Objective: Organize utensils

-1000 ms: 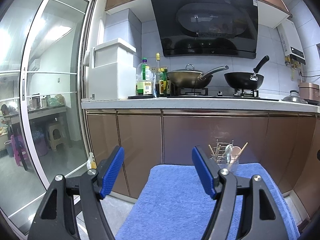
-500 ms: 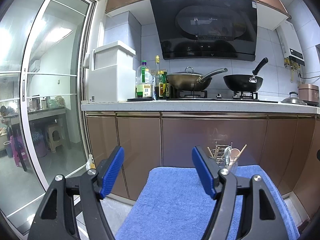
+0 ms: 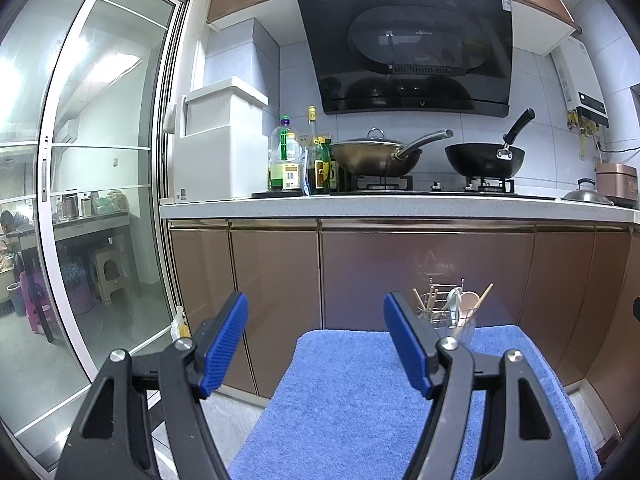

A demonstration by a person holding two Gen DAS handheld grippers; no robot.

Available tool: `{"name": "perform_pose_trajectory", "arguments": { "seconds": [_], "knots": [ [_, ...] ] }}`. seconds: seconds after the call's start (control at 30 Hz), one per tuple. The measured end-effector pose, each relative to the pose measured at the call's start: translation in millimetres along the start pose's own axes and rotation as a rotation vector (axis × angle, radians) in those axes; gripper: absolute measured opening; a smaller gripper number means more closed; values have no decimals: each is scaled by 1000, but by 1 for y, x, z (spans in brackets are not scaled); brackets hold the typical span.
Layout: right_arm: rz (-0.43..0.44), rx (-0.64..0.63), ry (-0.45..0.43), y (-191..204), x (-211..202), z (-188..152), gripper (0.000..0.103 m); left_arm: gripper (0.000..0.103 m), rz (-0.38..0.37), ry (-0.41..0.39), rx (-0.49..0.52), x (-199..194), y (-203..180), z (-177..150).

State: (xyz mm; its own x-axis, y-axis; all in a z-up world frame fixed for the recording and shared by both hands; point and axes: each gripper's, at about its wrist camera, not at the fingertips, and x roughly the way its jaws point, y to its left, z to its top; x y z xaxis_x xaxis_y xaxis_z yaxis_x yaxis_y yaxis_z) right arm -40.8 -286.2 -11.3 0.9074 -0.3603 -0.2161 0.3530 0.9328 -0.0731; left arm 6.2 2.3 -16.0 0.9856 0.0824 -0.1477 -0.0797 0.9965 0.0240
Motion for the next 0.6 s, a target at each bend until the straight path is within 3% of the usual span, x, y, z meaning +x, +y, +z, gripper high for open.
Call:
{"name": "perform_pose_trajectory", "arguments": {
  "seconds": [0.6],
  "knots": [
    [0,0,5,1,3,-1,103,69,-3,7,4,2,-3,-2]
  ]
}}
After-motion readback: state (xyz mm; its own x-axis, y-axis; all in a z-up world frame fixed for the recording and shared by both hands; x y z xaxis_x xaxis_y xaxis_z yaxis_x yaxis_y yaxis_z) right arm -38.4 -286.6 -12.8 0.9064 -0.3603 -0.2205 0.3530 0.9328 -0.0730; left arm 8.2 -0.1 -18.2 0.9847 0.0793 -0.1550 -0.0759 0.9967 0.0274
